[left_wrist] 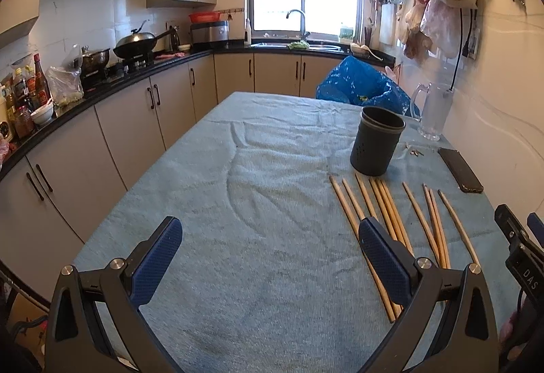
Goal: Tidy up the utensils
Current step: 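Move the left tool toward the row of wooden chopsticks, then lower the left tool and close it on one wooden chopstick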
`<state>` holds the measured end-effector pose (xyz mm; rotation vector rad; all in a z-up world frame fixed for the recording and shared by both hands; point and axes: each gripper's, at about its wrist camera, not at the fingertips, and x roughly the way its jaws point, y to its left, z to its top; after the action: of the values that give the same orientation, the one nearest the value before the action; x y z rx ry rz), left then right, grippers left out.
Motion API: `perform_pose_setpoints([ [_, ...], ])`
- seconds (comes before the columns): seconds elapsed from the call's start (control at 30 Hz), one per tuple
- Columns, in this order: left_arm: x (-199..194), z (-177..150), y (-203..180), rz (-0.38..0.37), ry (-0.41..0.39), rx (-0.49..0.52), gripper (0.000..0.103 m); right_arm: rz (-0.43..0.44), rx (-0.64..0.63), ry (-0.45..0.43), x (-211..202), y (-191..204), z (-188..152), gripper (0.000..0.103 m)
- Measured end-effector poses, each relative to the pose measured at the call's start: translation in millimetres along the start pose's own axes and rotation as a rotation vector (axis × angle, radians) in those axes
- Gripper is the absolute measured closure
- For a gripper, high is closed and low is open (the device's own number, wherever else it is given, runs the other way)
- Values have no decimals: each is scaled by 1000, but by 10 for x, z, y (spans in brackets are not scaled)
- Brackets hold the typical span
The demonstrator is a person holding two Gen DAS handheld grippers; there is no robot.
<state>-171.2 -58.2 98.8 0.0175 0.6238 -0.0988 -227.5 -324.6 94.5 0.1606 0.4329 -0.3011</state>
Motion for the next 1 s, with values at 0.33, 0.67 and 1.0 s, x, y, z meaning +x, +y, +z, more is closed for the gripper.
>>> perform_pose_setpoints([
  [0.33, 123, -31, -36, 3, 44, 14, 0, 41, 11, 66, 129, 14, -92, 2],
  [0.67, 283, -69, -71, 5, 99, 11, 0, 45, 21, 99, 237, -12, -128, 2],
  [1.0, 399, -86, -101, 5, 136, 18, 0, 48, 22, 124, 334, -20, -159, 2],
])
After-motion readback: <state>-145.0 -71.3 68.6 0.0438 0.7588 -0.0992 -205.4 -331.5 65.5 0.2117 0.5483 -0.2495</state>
